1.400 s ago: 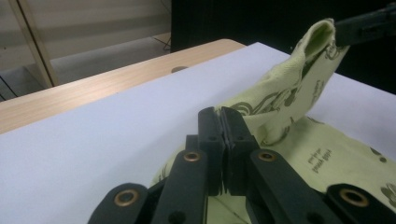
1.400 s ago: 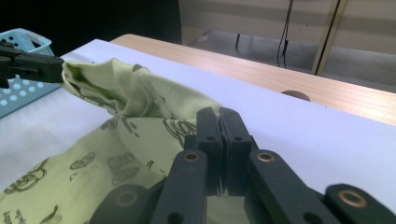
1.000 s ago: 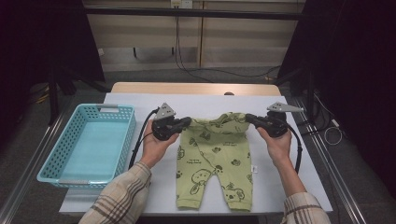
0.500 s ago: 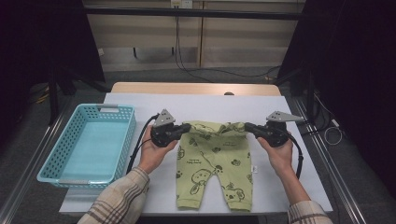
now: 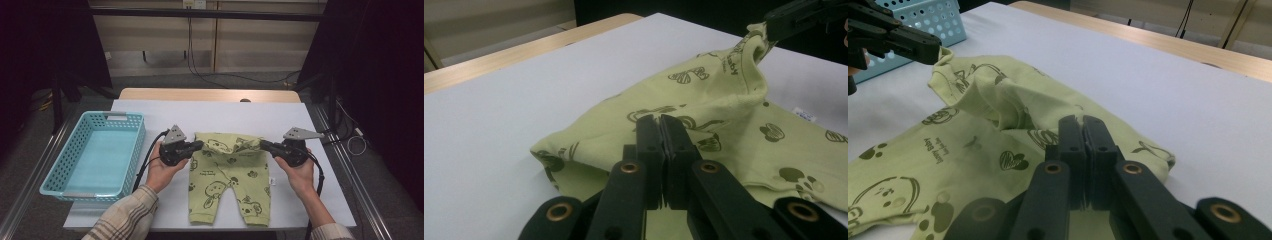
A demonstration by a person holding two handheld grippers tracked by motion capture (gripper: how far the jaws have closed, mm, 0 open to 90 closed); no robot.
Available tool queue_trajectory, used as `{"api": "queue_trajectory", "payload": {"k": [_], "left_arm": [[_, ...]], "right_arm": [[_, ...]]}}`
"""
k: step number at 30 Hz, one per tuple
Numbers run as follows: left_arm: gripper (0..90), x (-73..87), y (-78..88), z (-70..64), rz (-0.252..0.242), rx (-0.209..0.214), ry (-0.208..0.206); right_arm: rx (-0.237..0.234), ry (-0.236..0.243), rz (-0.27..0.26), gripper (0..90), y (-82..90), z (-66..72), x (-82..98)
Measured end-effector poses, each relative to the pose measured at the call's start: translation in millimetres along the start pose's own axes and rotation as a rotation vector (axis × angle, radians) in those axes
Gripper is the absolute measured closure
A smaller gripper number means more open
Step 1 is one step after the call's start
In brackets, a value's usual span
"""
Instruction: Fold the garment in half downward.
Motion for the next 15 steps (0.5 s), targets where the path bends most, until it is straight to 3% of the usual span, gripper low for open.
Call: {"api": "queue_trajectory", "payload": {"k": [15], "left_arm": [[88.2, 8.2, 11.0, -10.1, 0.010, 0.022, -0.013]], "right_arm": [[-0.023, 0.022, 0.016, 88.3, 11.8, 14.4, 12.6]]}}
Point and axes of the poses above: each handheld gripper's, and its own axes: y roughly backward along the jaws, x roughly out of its underside, z roughly to its left, the point moved 2 cm from there along -y, roughly forward along the jaws, and after that the axes turned 1 degree about -y, right-handed, at the moved point
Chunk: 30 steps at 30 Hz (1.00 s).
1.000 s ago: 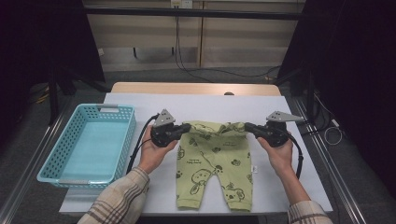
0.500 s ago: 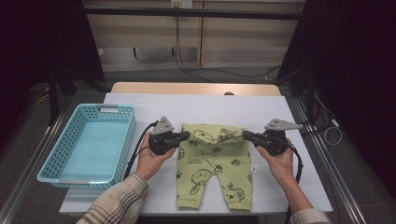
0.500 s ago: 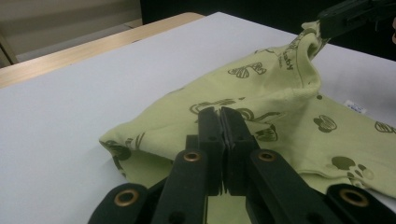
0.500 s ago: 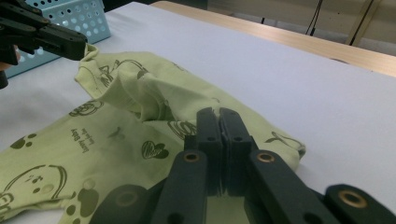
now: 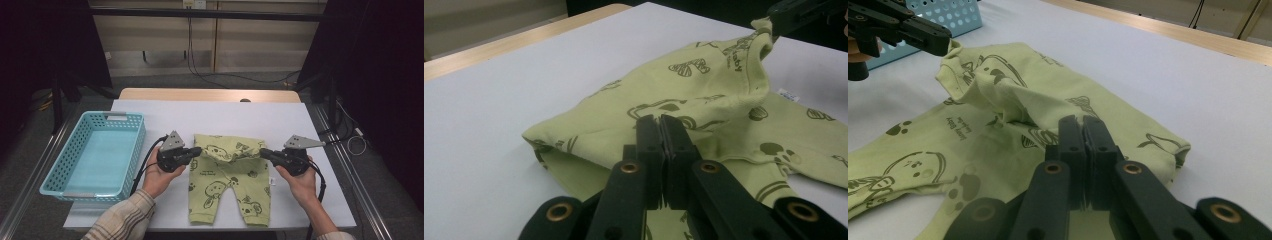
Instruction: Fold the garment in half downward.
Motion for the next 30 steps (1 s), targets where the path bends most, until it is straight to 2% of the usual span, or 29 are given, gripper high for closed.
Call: {"api": "queue_trajectory", "payload": {"k": [7, 19, 20, 30], "left_arm": [[88.3, 3.4, 3.5, -7.6, 0.020, 0.021, -0.025], [88.2, 6.5, 11.2, -16.5, 0.017, 0.042, -0.027], [88.2, 6.5, 12.1, -17.0, 0.026, 0.039, -0.039], [88.3, 9.6, 15.2, -24.3, 0.031, 0.062, -0.045]], "right_arm": [[-0.012, 0.013, 0.006, 88.3, 5.3, 7.3, 5.4], [-0.027, 0.014, 0.012, 88.3, 13.1, 15.5, 12.5], [-0.029, 0.014, 0.010, 88.2, 13.5, 15.7, 13.3], [-0.039, 0.020, 0.021, 88.3, 18.5, 21.1, 19.0]]}}
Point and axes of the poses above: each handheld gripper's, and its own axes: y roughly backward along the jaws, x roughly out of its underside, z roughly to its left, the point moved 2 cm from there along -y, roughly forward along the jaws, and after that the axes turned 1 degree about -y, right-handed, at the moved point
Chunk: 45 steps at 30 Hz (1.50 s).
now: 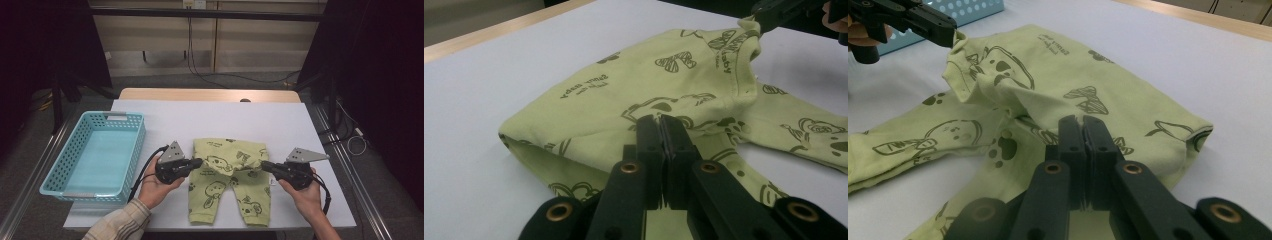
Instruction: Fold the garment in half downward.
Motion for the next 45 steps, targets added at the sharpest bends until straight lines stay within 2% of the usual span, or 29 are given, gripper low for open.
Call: {"api": "queue_trajectory", "payload": {"k": [3, 4, 7, 17, 18, 20, 37, 43, 44, 45], "left_arm": [[88.2, 0.5, 0.6, -2.6, -0.005, 0.005, 0.010], [88.2, 0.4, 2.1, -2.7, 0.002, 0.009, -0.005], [88.2, 1.1, 3.7, -4.6, 0.006, 0.012, -0.001], [88.2, 4.6, 8.2, -12.0, 0.025, 0.026, -0.026], [88.2, 4.7, 8.8, -12.6, 0.028, 0.020, -0.018], [88.2, 4.3, 9.4, -14.6, 0.031, 0.029, -0.034], [88.2, 10.1, 19.4, -26.3, 0.037, 0.057, -0.022], [88.2, 10.4, 22.4, -33.0, 0.050, 0.055, -0.042], [88.2, 11.6, 21.7, -34.6, 0.040, 0.067, -0.026], [88.2, 12.1, 22.6, -33.1, 0.049, 0.066, -0.040]], "right_arm": [[0.001, 0.004, 0.007, 88.3, 1.4, 2.1, 1.3], [0.000, 0.005, 0.006, 88.3, 1.5, 2.4, 1.8], [-0.005, 0.007, 0.009, 88.2, 2.8, 3.9, 3.1], [-0.023, 0.014, 0.015, 88.3, 7.6, 11.9, 7.4], [-0.020, 0.014, 0.018, 88.3, 8.0, 12.4, 8.0], [-0.020, 0.012, 0.023, 88.3, 9.0, 13.5, 8.9], [-0.038, 0.019, 0.031, 88.3, 18.0, 24.7, 17.4], [-0.048, 0.024, 0.030, 88.3, 21.6, 29.2, 20.8], [-0.047, 0.024, 0.033, 88.3, 22.1, 30.2, 21.2], [-0.045, 0.025, 0.036, 88.3, 22.5, 31.0, 21.5]]}}
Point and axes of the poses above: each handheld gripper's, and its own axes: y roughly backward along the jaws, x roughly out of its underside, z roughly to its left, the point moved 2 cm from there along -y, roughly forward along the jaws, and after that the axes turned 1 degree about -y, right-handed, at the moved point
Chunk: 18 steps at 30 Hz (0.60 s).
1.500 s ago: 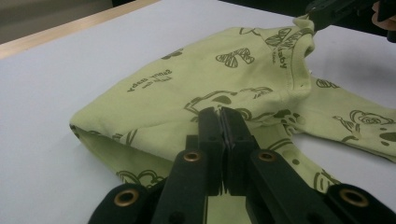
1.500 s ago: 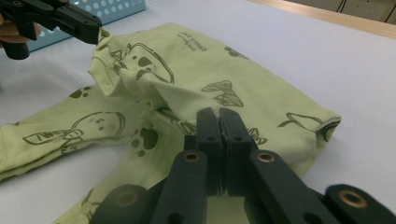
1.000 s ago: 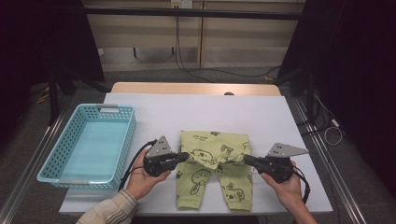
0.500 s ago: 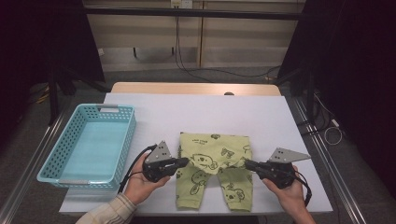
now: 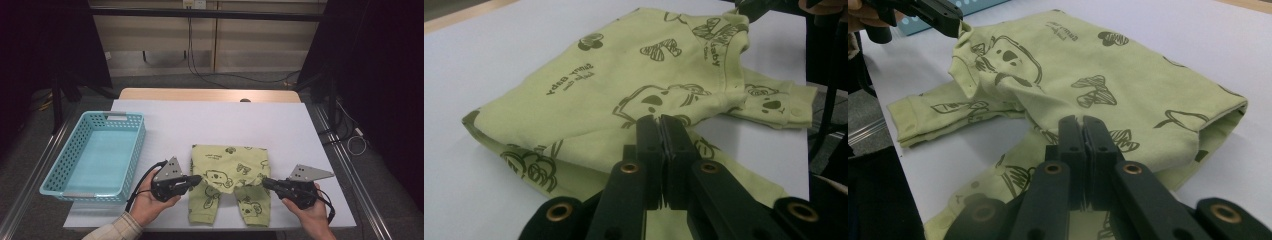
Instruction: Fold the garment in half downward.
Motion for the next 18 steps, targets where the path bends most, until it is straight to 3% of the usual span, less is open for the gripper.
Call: {"api": "queue_trajectory", "payload": {"k": [1, 2, 3, 11, 12, 13, 18], "left_arm": [[88.2, 0.5, 0.5, 1.0, 0.004, 0.000, -0.003], [88.3, 0.6, 0.3, -0.6, -0.009, 0.002, 0.021], [88.2, 1.1, 1.5, 0.4, 0.003, -0.003, 0.003], [88.2, 5.9, 3.2, -4.0, 0.029, 0.001, -0.002], [88.2, 6.5, 1.9, -5.8, 0.012, 0.014, 0.024], [88.2, 7.3, 2.5, -4.6, 0.025, 0.005, 0.003], [88.2, 10.1, 4.2, -8.1, 0.033, 0.009, 0.019]], "right_arm": [[-0.007, 0.001, -0.003, 88.3, -0.1, 0.5, 0.4], [-0.007, 0.001, -0.002, 88.3, 0.2, 1.0, 0.9], [-0.005, 0.003, 0.000, 88.2, 0.9, 1.3, 1.3], [-0.014, 0.011, 0.012, 88.3, 3.2, 7.4, 6.5], [-0.014, 0.011, 0.014, 88.3, 3.5, 7.9, 7.1], [-0.017, 0.011, 0.013, 88.3, 4.1, 8.4, 7.4], [-0.023, 0.014, 0.014, 88.2, 7.0, 11.2, 9.6]]}}
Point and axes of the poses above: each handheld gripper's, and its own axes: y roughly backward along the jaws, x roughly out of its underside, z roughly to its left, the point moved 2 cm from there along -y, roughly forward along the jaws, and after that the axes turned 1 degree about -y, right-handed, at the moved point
